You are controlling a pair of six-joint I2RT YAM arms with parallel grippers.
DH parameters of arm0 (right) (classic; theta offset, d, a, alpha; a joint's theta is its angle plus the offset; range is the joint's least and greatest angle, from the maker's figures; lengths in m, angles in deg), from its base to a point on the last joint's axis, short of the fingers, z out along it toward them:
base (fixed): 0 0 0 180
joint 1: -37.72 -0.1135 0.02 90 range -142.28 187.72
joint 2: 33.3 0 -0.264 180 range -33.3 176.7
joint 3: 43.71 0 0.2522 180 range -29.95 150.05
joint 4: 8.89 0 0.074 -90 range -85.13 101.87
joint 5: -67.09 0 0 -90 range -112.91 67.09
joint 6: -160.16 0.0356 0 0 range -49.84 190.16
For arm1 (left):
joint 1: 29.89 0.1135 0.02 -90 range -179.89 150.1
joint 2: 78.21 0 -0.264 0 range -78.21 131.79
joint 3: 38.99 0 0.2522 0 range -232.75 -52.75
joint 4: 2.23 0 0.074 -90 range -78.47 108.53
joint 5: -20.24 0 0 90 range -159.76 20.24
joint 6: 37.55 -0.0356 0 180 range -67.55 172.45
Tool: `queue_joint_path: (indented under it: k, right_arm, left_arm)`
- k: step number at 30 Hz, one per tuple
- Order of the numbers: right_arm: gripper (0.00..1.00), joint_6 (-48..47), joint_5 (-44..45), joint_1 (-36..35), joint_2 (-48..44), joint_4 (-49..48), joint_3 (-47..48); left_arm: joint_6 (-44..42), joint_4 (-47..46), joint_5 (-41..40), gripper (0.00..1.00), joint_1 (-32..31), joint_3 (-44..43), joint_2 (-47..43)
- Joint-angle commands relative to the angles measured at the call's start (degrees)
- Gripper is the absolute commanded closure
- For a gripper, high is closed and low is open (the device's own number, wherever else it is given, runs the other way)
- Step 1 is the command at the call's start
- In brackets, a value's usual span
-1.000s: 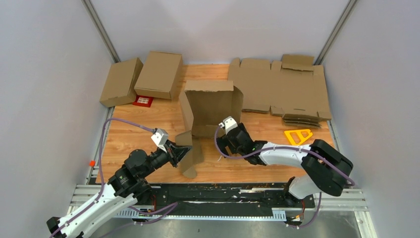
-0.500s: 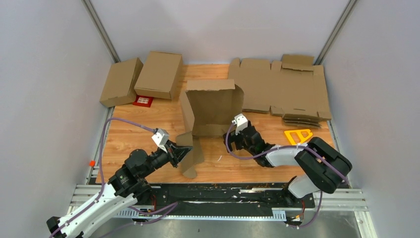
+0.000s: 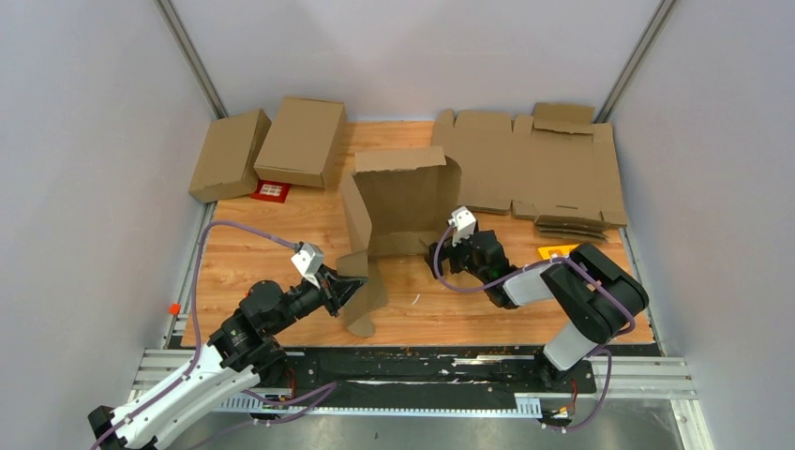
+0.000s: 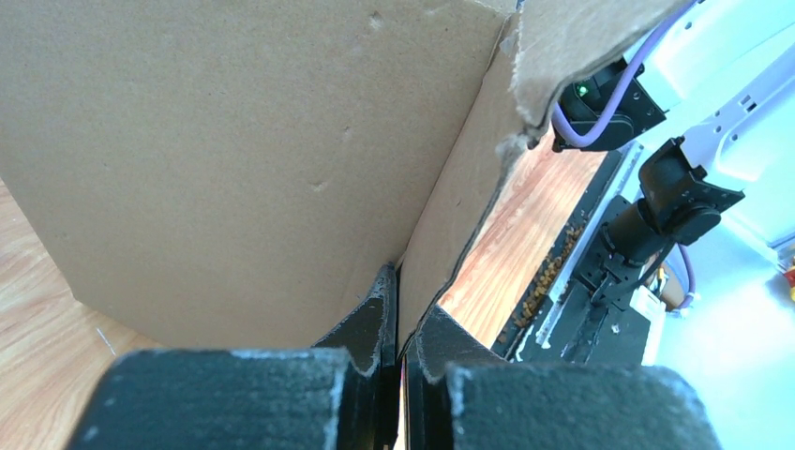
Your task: Fold the paper box
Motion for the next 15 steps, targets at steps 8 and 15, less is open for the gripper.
queue_joint_path:
  k: [8,15]
  right_arm:
    - [0.0,-6.77,-11.85,3.47,2.54,-7.02,2.86]
    - [0.0,-7.21,-16.12,3.98,3.81,-5.75,4.79]
  left_arm:
    - [1.13,5.1,0.52,0.98,0.13,1.26,0.86]
    - [1.04,5.0,0.57,0.98,0.13,1.27,0.84]
